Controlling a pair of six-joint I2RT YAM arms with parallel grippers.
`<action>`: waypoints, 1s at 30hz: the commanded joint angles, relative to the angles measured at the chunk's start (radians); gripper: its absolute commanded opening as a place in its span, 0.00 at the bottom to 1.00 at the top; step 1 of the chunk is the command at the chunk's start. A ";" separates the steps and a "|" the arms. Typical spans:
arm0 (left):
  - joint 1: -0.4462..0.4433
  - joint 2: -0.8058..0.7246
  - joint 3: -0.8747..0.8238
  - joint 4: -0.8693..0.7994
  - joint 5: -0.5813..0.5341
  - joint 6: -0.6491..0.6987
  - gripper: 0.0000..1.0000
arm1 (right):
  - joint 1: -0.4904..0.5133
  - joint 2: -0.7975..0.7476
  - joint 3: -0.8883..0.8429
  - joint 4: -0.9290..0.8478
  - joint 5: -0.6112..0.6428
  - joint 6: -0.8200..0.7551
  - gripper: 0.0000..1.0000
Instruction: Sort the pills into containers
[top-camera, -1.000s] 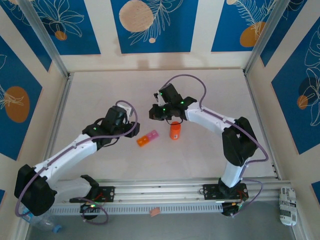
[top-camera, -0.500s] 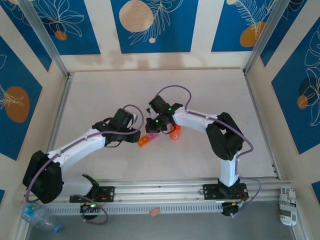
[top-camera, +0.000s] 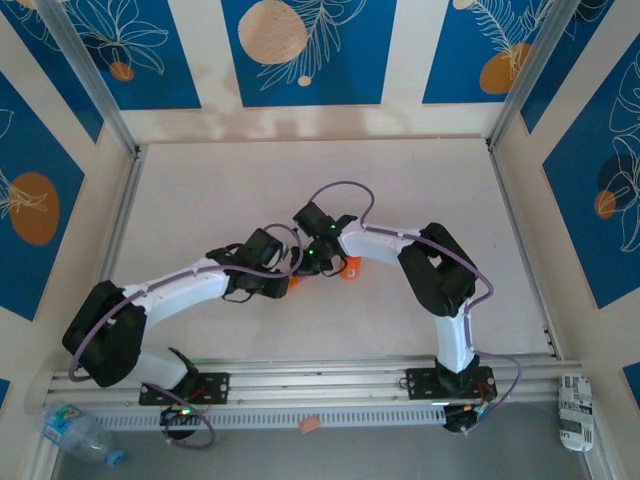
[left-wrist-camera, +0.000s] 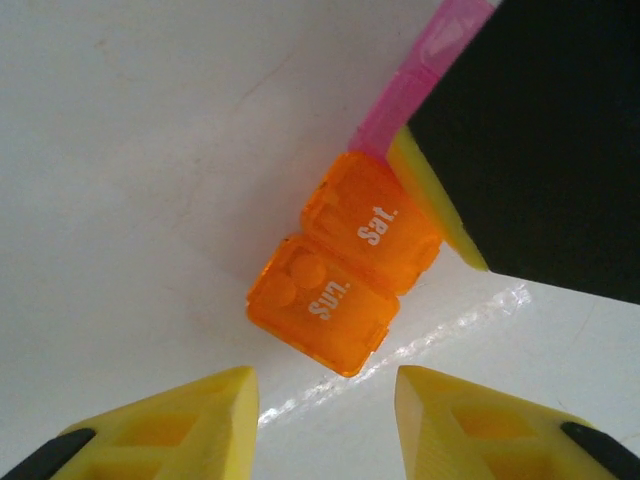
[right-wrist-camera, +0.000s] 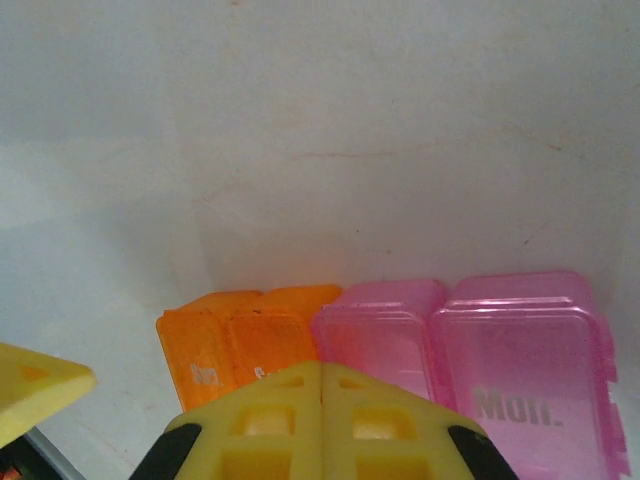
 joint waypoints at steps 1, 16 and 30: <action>-0.018 0.027 0.006 0.026 0.005 -0.019 0.41 | 0.001 0.031 -0.035 0.001 0.001 0.014 0.00; -0.021 0.080 0.018 0.058 -0.041 -0.018 0.15 | 0.005 0.042 -0.062 0.024 -0.005 0.025 0.00; -0.021 0.136 0.011 0.107 -0.038 -0.029 0.14 | 0.010 0.047 -0.075 0.031 -0.005 0.026 0.00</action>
